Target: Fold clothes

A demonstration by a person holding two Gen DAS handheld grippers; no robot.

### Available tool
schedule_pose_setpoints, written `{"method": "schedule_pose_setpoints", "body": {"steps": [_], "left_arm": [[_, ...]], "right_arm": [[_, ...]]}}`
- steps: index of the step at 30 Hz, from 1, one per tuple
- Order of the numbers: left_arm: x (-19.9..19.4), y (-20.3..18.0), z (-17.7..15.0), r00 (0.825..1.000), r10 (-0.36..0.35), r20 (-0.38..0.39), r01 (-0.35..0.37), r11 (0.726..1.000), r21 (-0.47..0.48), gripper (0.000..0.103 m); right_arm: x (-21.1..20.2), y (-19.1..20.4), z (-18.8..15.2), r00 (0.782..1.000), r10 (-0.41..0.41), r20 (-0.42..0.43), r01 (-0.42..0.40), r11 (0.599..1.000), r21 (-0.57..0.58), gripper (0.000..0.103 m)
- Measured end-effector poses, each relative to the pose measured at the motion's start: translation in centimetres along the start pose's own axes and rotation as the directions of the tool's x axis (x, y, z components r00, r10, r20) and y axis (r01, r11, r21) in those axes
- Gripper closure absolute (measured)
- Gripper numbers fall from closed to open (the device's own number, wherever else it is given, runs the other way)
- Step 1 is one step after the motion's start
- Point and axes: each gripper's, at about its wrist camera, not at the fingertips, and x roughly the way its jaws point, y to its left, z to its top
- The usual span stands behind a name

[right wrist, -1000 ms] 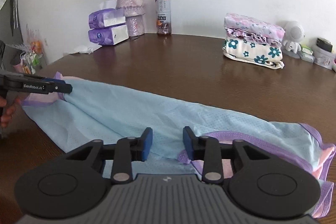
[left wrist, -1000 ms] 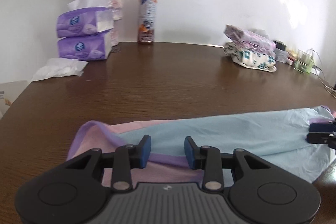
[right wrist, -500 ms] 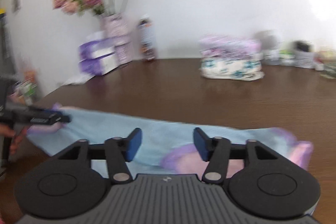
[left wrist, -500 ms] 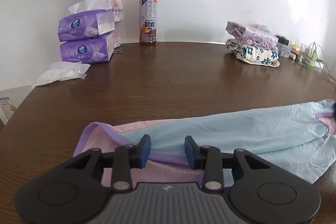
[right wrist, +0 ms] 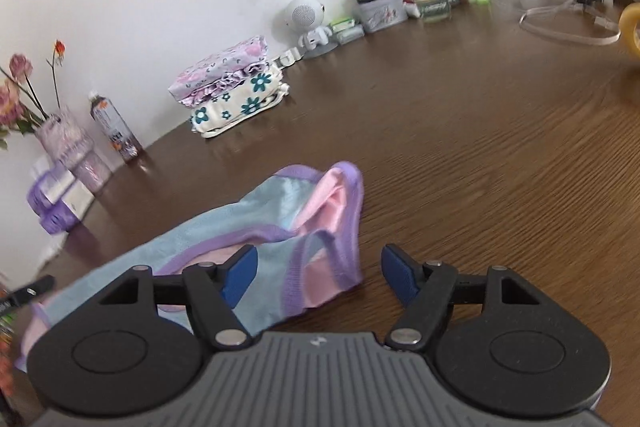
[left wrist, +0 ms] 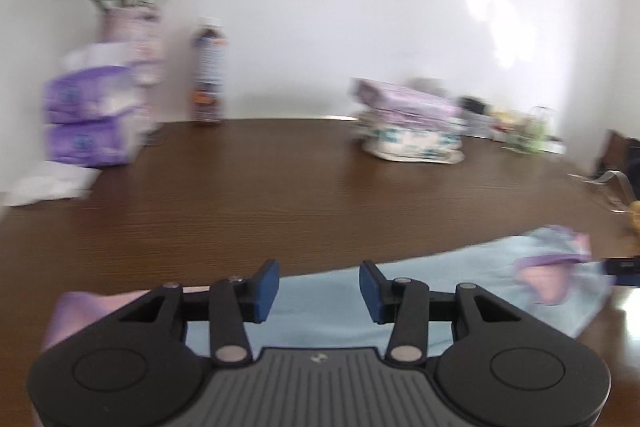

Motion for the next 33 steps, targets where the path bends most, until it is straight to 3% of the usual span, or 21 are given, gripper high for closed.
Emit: {"method": "schedule_pose_setpoints", "body": {"steps": [4,7,9,16,18,21,28,33], "left_arm": [[1.5,-2.2,-0.3,0.992,-0.118,-0.036,0.118,0.993,-0.008,0.060],[1.6,-2.9,-0.7,0.987,-0.152,-0.042,0.152,0.988,-0.005,0.060],[1.3,-2.9,-1.0,0.989,-0.141,-0.039,0.141,0.990,-0.003,0.060],[0.6,-0.5,-1.4,0.993,-0.113,-0.045,0.110,0.991,-0.078,0.060],[0.2,-0.1,-1.6,0.994,-0.104,-0.039,0.101,0.992,-0.080,0.060],[-0.5,0.7,-1.9,0.996,-0.089,-0.033,0.086,0.993,-0.082,0.060],[-2.1,3.4,-2.4,0.998,-0.052,-0.019,0.049,0.991,-0.126,0.060],[-3.1,4.6,-2.6,0.999,-0.042,0.000,0.041,0.989,-0.140,0.060]], "right_arm": [[1.2,0.3,0.4,0.999,0.029,0.033,-0.032,0.996,0.088,0.036],[1.7,0.1,0.7,0.998,0.007,0.057,-0.014,0.991,0.129,0.046],[1.8,0.2,0.5,0.998,-0.008,0.067,-0.001,0.992,0.126,0.055],[1.8,2.0,-0.3,0.994,-0.066,0.082,0.065,0.998,0.023,0.065],[2.0,2.6,-0.4,0.993,-0.087,0.080,0.087,0.996,-0.007,0.084],[2.2,2.9,-0.4,0.993,-0.092,0.072,0.094,0.995,-0.016,0.091],[1.9,4.7,0.0,0.989,-0.112,0.099,0.123,0.986,-0.115,0.095],[1.8,8.2,0.0,0.985,-0.114,0.129,0.151,0.931,-0.332,0.095]]}}
